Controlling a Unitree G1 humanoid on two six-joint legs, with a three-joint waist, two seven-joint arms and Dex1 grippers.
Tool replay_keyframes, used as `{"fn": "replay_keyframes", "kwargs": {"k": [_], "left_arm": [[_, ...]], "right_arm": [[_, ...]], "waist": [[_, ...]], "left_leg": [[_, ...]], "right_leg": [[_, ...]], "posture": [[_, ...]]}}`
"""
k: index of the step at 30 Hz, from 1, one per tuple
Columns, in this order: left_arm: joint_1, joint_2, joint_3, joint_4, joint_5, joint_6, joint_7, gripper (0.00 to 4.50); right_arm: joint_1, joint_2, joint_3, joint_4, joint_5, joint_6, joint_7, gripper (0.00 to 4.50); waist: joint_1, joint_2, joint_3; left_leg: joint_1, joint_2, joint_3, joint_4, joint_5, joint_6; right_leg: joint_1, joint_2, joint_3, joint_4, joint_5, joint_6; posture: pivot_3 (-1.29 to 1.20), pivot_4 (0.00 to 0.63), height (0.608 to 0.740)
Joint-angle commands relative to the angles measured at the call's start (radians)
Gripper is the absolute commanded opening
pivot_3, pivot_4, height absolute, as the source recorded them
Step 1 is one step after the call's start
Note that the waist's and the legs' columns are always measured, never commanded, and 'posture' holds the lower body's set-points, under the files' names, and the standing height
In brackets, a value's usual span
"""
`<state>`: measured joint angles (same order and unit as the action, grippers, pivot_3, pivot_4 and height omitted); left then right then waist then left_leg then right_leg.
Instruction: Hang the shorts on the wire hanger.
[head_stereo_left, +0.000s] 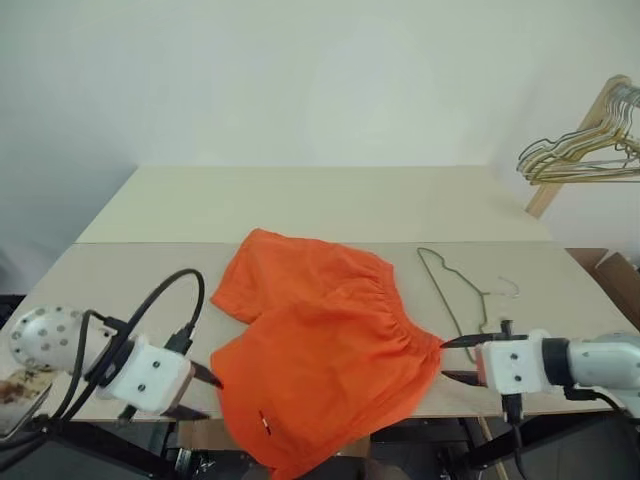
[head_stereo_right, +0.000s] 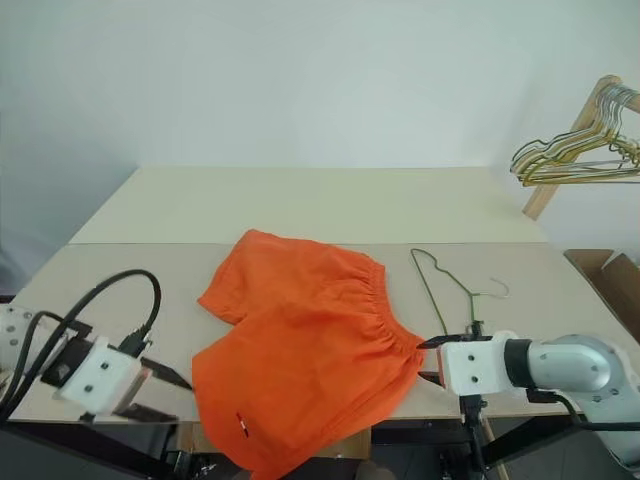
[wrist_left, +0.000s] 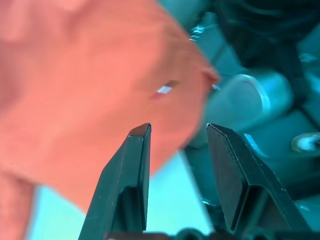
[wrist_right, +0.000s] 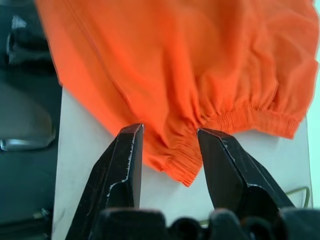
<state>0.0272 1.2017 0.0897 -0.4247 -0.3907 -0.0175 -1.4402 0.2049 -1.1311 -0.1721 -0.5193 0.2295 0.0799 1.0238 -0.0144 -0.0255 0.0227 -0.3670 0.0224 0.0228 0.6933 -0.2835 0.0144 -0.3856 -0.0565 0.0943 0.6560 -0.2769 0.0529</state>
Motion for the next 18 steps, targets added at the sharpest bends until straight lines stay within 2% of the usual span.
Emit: {"fn": "replay_keyframes", "kwargs": {"k": [1,3,5,8,10,14,18], "left_arm": [[-0.169,-0.060,-0.042,0.091,-0.037,0.066,0.019,1.89],[-0.326,-0.132,-0.068,0.214,-0.055,0.108,0.022,1.89],[-0.420,-0.181,-0.073,0.257,-0.090,0.189,0.044,1.89],[-0.552,-0.269,-0.063,0.269,-0.198,0.366,0.115,1.89],[-0.606,-0.314,-0.055,0.258,-0.253,0.464,0.156,1.89],[-0.667,-0.381,-0.043,0.217,-0.333,0.586,0.225,1.89],[-0.667,-0.388,-0.047,0.189,-0.333,0.608,0.228,1.89]], "right_arm": [[-0.031,0.001,-0.098,-0.043,0.057,0.251,-0.065,2.10],[-0.057,-0.004,-0.112,-0.049,0.047,0.407,-0.119,2.10],[-0.098,-0.004,-0.105,-0.065,0.057,0.567,-0.165,2.10],[-0.243,0.027,-0.016,-0.053,0.066,0.891,-0.277,2.10],[-0.319,0.043,0.050,-0.032,0.049,1.019,-0.326,2.10],[-0.442,0.118,0.152,0.051,0.048,1.173,-0.387,2.10],[-0.494,0.169,0.231,0.143,0.029,1.181,-0.414,2.10]], "waist": [[0.000,-0.001,-0.001],[0.005,-0.001,-0.001],[0.001,-0.002,-0.001],[-0.013,-0.002,-0.001],[-0.022,-0.003,-0.001],[-0.031,-0.003,-0.001],[-0.034,-0.002,-0.001]], "left_leg": [[0.000,0.000,0.000,0.000,0.000,0.000],[0.000,-0.001,0.000,0.000,0.000,0.000],[-0.001,-0.001,-0.001,0.001,0.000,0.000],[-0.002,-0.002,-0.001,0.000,0.000,0.000],[-0.004,-0.002,-0.002,0.001,0.000,0.001],[-0.004,-0.003,-0.004,0.001,-0.001,0.001],[-0.004,-0.004,-0.004,0.000,-0.001,0.001]], "right_leg": [[0.000,0.000,0.000,0.000,0.000,0.000],[0.000,0.000,0.000,0.000,0.000,0.000],[-0.001,0.000,-0.001,0.000,0.001,0.000],[-0.002,0.000,0.001,-0.001,0.000,0.000],[-0.003,0.000,0.001,-0.001,0.000,0.001],[-0.003,0.000,0.001,-0.001,0.000,0.001],[-0.003,-0.001,0.002,-0.001,0.000,0.001]], "posture": [[-0.03,0.000,0.740],[-0.04,0.000,0.740],[-0.04,0.000,0.740],[-0.05,0.000,0.740],[-0.05,0.000,0.740],[-0.05,0.000,0.740],[-0.04,0.000,0.740]]}}
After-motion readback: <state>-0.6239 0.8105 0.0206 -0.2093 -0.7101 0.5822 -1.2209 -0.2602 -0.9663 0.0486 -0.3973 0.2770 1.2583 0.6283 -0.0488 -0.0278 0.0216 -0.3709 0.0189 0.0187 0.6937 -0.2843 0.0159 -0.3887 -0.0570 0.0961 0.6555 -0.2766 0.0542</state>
